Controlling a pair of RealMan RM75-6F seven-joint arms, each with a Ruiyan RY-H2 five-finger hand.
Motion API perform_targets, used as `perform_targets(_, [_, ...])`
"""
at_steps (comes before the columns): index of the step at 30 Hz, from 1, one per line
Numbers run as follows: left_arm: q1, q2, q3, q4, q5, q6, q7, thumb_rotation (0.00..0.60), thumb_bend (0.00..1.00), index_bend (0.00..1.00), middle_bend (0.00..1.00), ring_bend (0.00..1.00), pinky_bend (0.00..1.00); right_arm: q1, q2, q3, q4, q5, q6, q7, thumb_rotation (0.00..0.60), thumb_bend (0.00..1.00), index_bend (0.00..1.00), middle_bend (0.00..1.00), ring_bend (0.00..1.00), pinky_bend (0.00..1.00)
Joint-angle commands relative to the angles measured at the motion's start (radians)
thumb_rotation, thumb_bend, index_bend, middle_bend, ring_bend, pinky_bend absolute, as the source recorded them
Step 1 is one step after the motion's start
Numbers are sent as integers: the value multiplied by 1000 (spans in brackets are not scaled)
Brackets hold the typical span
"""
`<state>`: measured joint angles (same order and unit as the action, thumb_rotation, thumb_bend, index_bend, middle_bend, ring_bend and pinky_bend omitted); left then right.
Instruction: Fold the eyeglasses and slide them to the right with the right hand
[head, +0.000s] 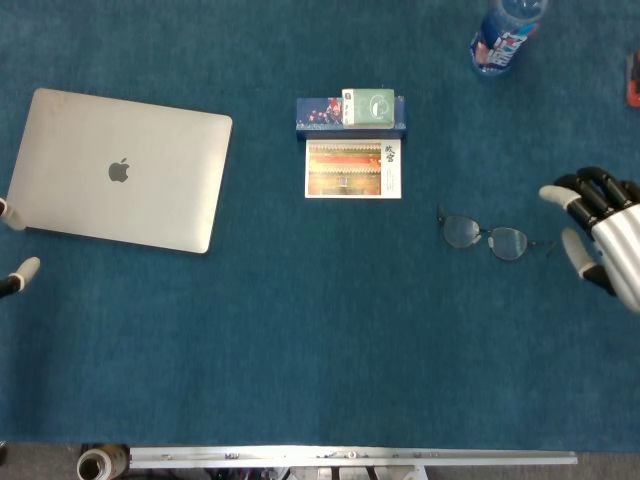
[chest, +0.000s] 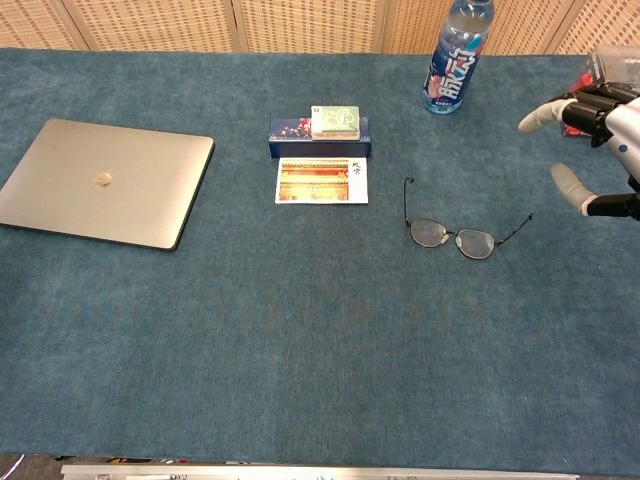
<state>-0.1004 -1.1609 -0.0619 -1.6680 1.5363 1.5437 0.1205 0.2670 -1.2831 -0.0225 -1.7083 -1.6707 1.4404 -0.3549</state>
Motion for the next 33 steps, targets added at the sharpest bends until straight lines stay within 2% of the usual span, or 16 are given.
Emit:
perform_targets(1, [0,3,-1,0,-3,-3,1,600,0,505,475,353,539,-7,-5,1,10,12,-6,-7,600,554,311,320,238,450])
perform_targets(12, [4,9,3,6,-7,-3,-4,600,0,505,475,353,538,-51,-49,3,22,68,-8,-45,600,696,311,320,239,450])
perform_targets(22, [-2,19,4,5,-4,-15,8,600,0,504,475,353,538,-90,-93,25,6,164,-8,-104,600,698,311,320,238,450])
perform_targets(33, [-7,24,5,-1,-12,-27,19,600,0,504,475,353,538,-90,-120,47,36,211,-34,-104,600,698,311,320,238,450])
